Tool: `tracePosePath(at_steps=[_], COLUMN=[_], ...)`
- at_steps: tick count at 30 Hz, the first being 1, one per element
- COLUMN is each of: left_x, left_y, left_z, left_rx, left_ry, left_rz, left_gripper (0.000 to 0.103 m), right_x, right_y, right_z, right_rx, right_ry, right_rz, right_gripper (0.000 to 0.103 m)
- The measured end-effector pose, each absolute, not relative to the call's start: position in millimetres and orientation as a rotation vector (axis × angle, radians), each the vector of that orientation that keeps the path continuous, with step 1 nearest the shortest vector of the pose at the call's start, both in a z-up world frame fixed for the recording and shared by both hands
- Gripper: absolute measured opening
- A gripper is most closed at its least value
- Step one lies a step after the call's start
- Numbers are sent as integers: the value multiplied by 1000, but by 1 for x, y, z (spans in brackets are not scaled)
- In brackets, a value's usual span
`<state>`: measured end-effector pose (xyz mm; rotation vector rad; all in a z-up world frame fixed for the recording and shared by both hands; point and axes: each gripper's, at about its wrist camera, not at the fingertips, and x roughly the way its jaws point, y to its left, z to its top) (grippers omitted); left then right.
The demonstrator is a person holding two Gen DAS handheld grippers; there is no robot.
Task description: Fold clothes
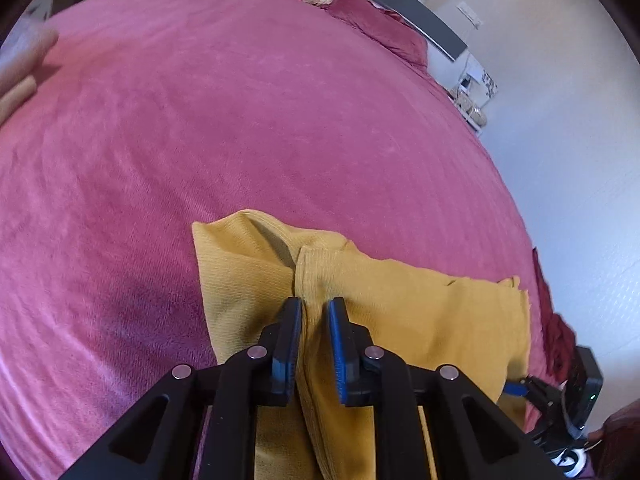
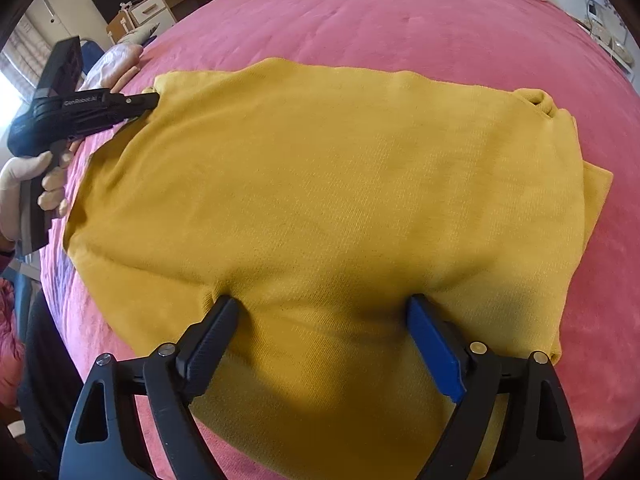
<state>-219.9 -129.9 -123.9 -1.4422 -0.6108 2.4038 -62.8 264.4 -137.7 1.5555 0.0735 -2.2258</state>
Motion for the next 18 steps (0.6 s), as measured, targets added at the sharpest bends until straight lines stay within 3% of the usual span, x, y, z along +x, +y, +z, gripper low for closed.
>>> tracePosePath(at_steps=[1,5,15,18], left_x=[-219,-214,-220,-218], left_y=[-133,-141,-171,-174], left_z=[-124,-122,-131,-133], left_rx=[-1441,-1423,-1419,-1406], left_ry=[-628,-564,-534,-595], left_rz=[2415,2485,2490,2419], left_gripper=[6,4,5,11], right_x=[-63,-63,-63,-64], right_y=[267,272,269,267], right_z=[-137,-136,-143,-143], right_rx=[1553,1542,1531,1532], right_ry=[48,-8,-5,-3], right_rz=[-2224,-2229,-2231,-2227], right_gripper=[88,88,89,92])
